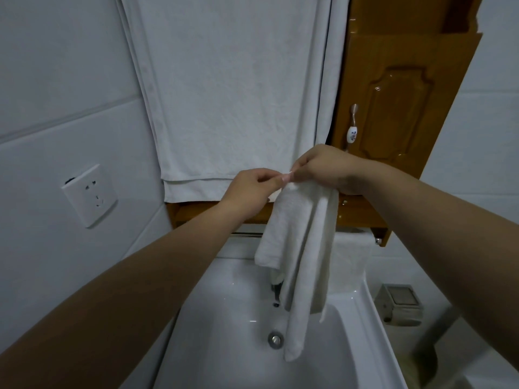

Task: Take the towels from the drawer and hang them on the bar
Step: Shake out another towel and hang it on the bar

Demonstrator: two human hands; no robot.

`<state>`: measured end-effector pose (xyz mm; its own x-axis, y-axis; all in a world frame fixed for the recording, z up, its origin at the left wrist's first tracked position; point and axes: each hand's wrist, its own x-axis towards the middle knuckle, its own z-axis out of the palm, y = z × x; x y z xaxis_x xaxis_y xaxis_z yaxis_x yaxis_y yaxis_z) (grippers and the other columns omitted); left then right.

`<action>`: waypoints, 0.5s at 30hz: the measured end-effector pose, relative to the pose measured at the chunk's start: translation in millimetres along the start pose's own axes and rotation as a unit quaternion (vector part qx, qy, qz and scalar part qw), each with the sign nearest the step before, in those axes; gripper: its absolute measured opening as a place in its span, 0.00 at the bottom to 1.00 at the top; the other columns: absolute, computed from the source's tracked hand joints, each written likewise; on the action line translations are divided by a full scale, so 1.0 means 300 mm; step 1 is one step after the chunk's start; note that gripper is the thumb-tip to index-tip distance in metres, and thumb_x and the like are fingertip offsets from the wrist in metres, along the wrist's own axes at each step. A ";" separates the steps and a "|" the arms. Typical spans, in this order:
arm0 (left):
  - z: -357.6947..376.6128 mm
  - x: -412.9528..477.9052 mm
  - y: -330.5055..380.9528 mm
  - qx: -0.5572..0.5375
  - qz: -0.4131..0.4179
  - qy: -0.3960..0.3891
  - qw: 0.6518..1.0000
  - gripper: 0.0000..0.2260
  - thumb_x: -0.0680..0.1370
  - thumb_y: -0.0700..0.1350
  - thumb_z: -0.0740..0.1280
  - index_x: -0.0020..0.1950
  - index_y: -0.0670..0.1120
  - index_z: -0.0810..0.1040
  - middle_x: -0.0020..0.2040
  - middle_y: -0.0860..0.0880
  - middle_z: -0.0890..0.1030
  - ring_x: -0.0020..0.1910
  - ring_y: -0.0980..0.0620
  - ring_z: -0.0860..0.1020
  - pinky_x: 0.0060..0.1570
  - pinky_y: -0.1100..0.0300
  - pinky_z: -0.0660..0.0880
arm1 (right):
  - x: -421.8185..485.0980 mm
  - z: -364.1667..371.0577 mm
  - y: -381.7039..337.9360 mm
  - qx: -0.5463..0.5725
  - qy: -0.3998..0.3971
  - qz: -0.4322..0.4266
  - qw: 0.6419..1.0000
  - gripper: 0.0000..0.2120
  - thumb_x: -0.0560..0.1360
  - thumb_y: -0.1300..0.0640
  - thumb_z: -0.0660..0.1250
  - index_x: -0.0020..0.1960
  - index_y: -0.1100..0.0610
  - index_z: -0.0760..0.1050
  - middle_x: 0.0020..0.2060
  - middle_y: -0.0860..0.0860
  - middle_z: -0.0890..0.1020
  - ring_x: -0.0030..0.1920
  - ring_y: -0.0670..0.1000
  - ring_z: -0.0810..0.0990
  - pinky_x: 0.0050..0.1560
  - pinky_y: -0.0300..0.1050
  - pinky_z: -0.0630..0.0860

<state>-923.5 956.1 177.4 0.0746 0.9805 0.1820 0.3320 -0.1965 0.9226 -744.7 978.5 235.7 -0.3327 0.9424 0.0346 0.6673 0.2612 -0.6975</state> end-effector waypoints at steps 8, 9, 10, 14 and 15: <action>0.006 0.007 -0.010 -0.023 -0.024 -0.073 0.997 0.14 0.74 0.49 0.74 0.58 0.47 0.83 0.48 0.54 0.85 0.45 0.62 0.82 0.43 0.68 0.76 | -0.022 -0.046 0.000 -0.015 -0.040 -0.015 0.999 0.06 0.76 0.61 0.71 0.49 0.55 0.85 0.47 0.51 0.86 0.50 0.50 0.84 0.52 0.45 0.81; 0.009 0.008 -0.010 -0.038 -0.019 -0.076 0.996 0.16 0.74 0.48 0.75 0.60 0.47 0.82 0.50 0.53 0.86 0.47 0.61 0.83 0.48 0.65 0.77 | -0.021 -0.045 0.000 -0.028 -0.041 -0.022 0.999 0.06 0.75 0.61 0.71 0.49 0.54 0.85 0.47 0.50 0.86 0.50 0.50 0.83 0.52 0.45 0.81; 0.011 0.009 -0.006 -0.046 -0.011 -0.077 0.996 0.16 0.74 0.47 0.75 0.61 0.47 0.81 0.51 0.53 0.86 0.50 0.59 0.83 0.53 0.62 0.78 | -0.021 -0.043 -0.002 -0.038 -0.043 -0.026 0.998 0.06 0.75 0.60 0.71 0.49 0.53 0.85 0.47 0.49 0.86 0.51 0.49 0.83 0.52 0.44 0.80; 0.016 0.007 0.010 -0.042 -0.003 -0.091 0.995 0.08 0.75 0.45 0.74 0.53 0.47 0.85 0.49 0.52 0.86 0.51 0.55 0.83 0.58 0.57 0.78 | -0.031 -0.038 -0.010 -0.051 -0.043 -0.040 0.997 0.07 0.75 0.61 0.71 0.47 0.50 0.86 0.49 0.48 0.85 0.54 0.47 0.81 0.53 0.41 0.76; 0.017 0.005 0.011 -0.044 -0.005 -0.099 0.994 0.08 0.74 0.46 0.74 0.52 0.47 0.85 0.49 0.52 0.86 0.51 0.54 0.83 0.58 0.56 0.78 | -0.032 -0.040 -0.011 -0.055 -0.040 -0.045 0.997 0.08 0.75 0.61 0.71 0.47 0.49 0.86 0.50 0.47 0.85 0.54 0.46 0.80 0.51 0.38 0.74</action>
<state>-917.5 957.0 179.1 0.2577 0.9598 0.1113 0.2497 -0.1774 0.9519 -735.5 971.0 246.2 -0.4436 0.8956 0.0327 0.7003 0.3691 -0.6110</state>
